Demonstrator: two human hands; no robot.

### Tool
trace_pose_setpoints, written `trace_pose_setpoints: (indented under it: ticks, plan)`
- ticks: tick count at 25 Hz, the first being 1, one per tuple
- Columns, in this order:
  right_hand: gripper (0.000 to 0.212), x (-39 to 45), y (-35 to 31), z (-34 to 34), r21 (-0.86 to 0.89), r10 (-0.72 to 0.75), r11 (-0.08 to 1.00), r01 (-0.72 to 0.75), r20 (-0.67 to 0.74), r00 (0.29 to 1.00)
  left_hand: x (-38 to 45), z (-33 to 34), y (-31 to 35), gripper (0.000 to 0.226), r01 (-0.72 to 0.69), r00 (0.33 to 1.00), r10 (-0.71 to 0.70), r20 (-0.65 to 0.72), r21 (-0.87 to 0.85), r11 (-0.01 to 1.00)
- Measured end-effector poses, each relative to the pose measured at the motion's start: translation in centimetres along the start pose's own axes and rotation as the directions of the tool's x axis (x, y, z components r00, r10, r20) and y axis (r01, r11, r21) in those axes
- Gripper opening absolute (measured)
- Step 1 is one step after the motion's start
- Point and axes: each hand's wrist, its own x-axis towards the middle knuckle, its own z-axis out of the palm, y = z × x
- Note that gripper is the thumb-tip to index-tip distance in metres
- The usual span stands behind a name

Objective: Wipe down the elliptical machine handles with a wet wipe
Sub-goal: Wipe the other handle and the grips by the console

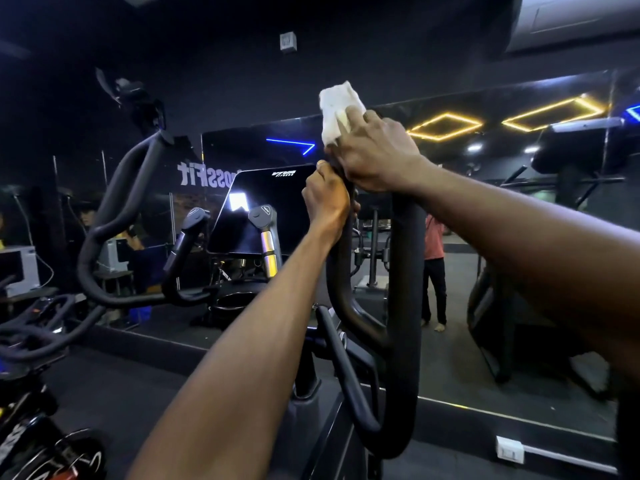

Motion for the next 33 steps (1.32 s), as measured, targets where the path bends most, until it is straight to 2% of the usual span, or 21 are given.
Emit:
trace_pose_setpoints:
  ticks: [2,4,6,10,13,17,19,21,25,27,29,30,33]
  plan:
    - [0.058,-0.8,0.6,0.6,-0.024,-0.04,0.999,0.039,-0.021,0.999,0.1,-0.1,-0.1,0.046,0.054,0.996,-0.058,-0.068,-0.058,0.997]
    - [0.054,-1.2,0.3,1.2,-0.138,-0.229,0.964,0.228,0.012,0.973,0.2,-0.2,-1.0,0.046,0.119,0.984,-0.132,-0.117,-0.112,0.987]
    - [0.054,-1.2,0.9,1.0,-0.226,-0.404,0.884,0.409,0.073,0.912,-0.8,-0.6,-2.1,0.049,0.171,0.974,-0.196,-0.113,-0.202,0.964]
    - [0.065,-2.1,0.1,1.0,-0.224,-0.349,0.909,0.351,0.047,0.936,-0.7,-1.0,-4.6,0.046,0.249,0.958,-0.285,-0.037,-0.388,0.888]
    - [0.065,-3.3,-1.6,1.9,-0.286,-0.468,0.838,0.464,0.061,0.882,-0.3,-1.4,-4.9,0.047,0.293,0.941,-0.337,0.001,-0.499,0.816]
    - [0.073,-1.7,-2.1,1.2,-0.225,-0.294,0.929,0.294,0.035,0.955,0.2,-1.2,-5.5,0.049,0.31,0.934,-0.355,0.033,-0.565,0.764]
    - [0.075,-2.7,-3.5,2.3,-0.178,-0.293,0.935,0.308,0.106,0.95,0.4,-1.2,-5.6,0.047,0.32,0.929,-0.364,0.061,-0.626,0.711]
    - [0.07,-3.2,-3.4,2.8,-0.155,-0.358,0.915,0.374,0.119,0.926,0.2,-1.6,-5.8,0.049,0.365,0.914,-0.393,0.1,-0.625,0.69]
    - [0.064,-1.4,-3.0,1.9,-0.157,-0.205,0.966,0.205,0.016,0.979,0.1,-2.2,-6.7,0.045,0.399,0.899,-0.419,0.129,-0.636,0.66]
    - [0.058,-3.6,-4.5,3.5,-0.121,-0.219,0.966,0.23,0.098,0.971,-0.1,-2.2,-6.9,0.044,0.401,0.898,-0.418,0.134,-0.638,0.657]
    - [0.056,-5.2,-4.8,4.2,-0.13,-0.31,0.938,0.321,0.098,0.946,-0.2,-2.4,-6.8,0.044,0.41,0.895,-0.42,0.147,-0.641,0.649]
    - [0.057,-4.7,-4.3,3.9,-0.12,-0.294,0.947,0.298,0.057,0.954,-0.3,-2.6,-6.9,0.044,0.413,0.894,-0.421,0.152,-0.645,0.643]
    - [0.06,-3.8,-4.2,2.9,-0.087,-0.103,0.991,0.101,-0.019,0.994,-0.3,-2.8,-7.0,0.045,0.43,0.887,-0.431,0.168,-0.642,0.635]
